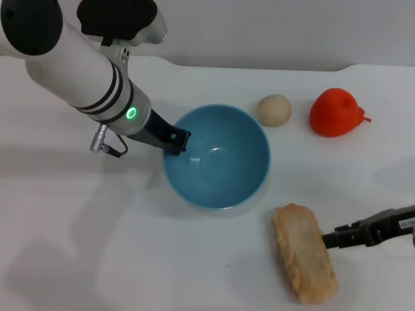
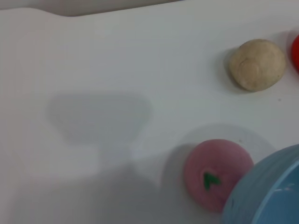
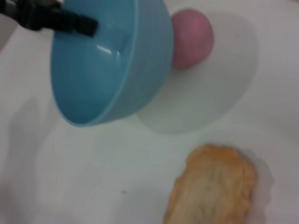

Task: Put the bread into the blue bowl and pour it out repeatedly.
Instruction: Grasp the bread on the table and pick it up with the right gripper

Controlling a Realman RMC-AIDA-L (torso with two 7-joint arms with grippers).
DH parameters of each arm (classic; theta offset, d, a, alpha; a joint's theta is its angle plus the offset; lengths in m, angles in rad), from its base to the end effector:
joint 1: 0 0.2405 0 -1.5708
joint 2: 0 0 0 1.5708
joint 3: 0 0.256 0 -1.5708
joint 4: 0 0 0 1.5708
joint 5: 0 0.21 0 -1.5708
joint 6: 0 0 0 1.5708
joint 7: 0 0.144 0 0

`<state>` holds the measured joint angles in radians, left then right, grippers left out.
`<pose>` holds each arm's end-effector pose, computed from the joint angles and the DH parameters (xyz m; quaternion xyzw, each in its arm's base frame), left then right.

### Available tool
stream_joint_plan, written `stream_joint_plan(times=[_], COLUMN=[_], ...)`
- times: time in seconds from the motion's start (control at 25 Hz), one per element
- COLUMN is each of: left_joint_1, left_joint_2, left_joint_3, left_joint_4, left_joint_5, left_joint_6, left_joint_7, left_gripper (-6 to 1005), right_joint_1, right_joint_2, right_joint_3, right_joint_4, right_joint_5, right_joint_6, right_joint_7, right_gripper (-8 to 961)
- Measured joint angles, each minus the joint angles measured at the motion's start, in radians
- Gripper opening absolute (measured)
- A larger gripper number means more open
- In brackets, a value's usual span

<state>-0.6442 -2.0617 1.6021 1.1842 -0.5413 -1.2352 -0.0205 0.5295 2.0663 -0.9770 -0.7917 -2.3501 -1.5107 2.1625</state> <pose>-0.1810 0.3763 -0.0439 -0.8129 -0.5095 0.1086 0.2605 0.2859 0.3149 -0.0214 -0.8765 0.4797 -0.0093 0.0391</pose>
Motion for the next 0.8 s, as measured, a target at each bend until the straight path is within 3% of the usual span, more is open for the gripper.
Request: stream_joint_plan(times=[0.56,0.8], left_joint_1=[0.000,0.003], left_joint_2=[-0.002,-0.003], left_joint_3=[0.025,0.026], left_joint_4=[0.017,0.018], left_joint_5=[-0.025,-0.037], left_joint_6=[0.029,0.035], left_joint_7=[0.001,0.001], left_gripper=[-1,-1], right_joint_1=[0.085,0.096], right_joint_2=[0.009,0.009], right_joint_3=[-0.118,-0.143], right_joint_4=[0.173,0.187], right_joint_5=[0.020,0.059], right_joint_6=[0.165,0.204], right_joint_7=[0.009,-0.004], right_gripper=[473,470])
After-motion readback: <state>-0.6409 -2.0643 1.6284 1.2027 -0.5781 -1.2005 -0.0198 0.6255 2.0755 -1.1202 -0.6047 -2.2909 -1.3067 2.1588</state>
